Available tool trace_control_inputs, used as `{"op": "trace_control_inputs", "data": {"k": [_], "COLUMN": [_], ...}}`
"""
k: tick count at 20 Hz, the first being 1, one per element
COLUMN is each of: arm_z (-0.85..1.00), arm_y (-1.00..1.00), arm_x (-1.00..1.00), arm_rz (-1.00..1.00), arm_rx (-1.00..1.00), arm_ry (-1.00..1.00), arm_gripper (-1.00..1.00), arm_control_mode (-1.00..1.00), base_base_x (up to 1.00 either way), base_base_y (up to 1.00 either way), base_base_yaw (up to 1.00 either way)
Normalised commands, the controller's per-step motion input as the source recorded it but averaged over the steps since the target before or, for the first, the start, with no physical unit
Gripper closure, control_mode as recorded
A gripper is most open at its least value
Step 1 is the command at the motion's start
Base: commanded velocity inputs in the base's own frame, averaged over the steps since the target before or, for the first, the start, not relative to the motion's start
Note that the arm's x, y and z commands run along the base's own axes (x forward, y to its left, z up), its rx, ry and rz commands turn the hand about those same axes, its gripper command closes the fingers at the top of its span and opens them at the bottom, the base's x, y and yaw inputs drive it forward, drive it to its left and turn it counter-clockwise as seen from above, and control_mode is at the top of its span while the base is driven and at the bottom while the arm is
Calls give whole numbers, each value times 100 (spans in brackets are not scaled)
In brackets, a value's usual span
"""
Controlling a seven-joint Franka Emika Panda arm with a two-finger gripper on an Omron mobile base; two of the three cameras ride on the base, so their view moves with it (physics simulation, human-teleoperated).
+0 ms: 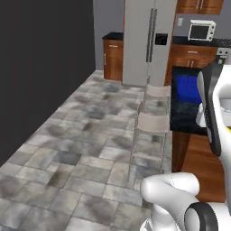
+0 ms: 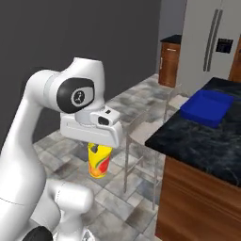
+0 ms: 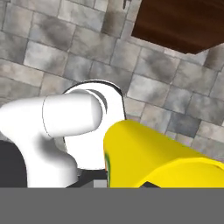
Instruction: There is a tray on the dining counter. Grab the cup, mug, and pitcher and place them on the tray. The pitcher may be placed next to the tray if it cannot fit the tray.
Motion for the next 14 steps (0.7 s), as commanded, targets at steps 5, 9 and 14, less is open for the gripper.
{"op": "trace_control_inputs", "data": {"k": [5,9,14], "arm_z": [0,0,0], "arm_y": [0,0,0], "arm_x": [0,0,0], "arm_rz": [0,0,0], "arm_rx": [0,0,0], "arm_ry": [0,0,0], "arm_gripper": [100,100,100], "arm_control_mode": [100,100,100], "base_base_x": [44,32,32], "base_base_y": [65,70,84], "base_base_yaw": [-67,-67,-61]}}
